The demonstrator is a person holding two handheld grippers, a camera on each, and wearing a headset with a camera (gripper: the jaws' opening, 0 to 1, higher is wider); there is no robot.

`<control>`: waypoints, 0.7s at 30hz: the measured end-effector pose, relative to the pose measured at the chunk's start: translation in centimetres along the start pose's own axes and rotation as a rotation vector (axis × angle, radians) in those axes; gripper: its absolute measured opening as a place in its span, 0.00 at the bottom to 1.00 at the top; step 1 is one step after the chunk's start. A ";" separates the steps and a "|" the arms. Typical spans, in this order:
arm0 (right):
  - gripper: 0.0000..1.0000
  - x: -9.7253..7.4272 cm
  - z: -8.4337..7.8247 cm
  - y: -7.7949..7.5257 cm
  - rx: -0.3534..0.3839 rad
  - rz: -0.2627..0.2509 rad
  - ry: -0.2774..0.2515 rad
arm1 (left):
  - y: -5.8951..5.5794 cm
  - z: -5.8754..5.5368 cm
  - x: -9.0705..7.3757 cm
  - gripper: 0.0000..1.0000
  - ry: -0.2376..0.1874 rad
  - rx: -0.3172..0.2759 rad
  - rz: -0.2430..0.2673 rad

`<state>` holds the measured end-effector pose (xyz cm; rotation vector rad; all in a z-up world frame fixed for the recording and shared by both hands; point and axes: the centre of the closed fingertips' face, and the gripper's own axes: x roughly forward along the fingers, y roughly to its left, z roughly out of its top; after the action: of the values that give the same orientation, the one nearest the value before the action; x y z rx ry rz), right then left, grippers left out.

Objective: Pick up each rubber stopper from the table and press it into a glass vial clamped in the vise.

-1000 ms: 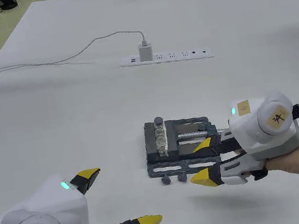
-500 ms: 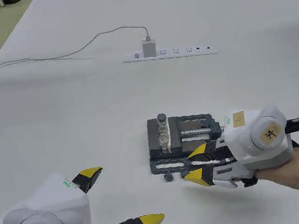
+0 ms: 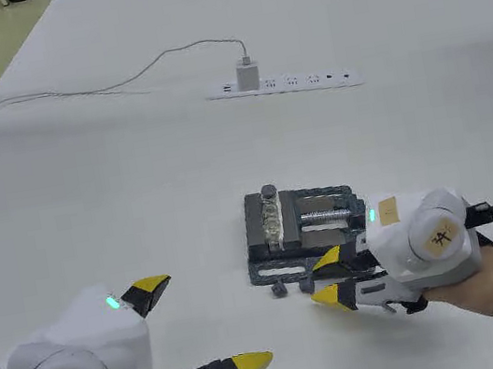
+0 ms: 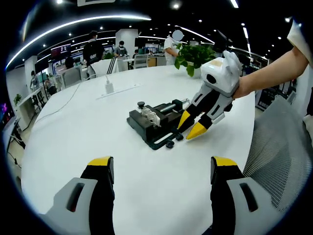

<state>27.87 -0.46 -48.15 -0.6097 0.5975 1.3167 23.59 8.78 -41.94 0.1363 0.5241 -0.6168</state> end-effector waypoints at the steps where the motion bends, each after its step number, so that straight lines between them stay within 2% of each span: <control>1: 0.12 0.0 0.0 0.0 -0.008 0.001 0.001 | 0.0 0.0 0.0 0.79 0.000 0.000 -0.001; 10: 0.11 0.2 -0.1 -0.1 -0.030 -0.004 0.003 | -0.2 -0.1 0.1 0.79 0.006 -0.001 -0.008; 21: 0.10 0.3 -0.1 -0.1 -0.133 -0.016 0.025 | -0.4 0.0 0.5 0.79 0.006 -0.001 -0.018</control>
<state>27.99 -0.35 -48.46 -0.7389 0.5271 1.3432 23.66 8.17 -42.19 0.1329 0.5322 -0.6337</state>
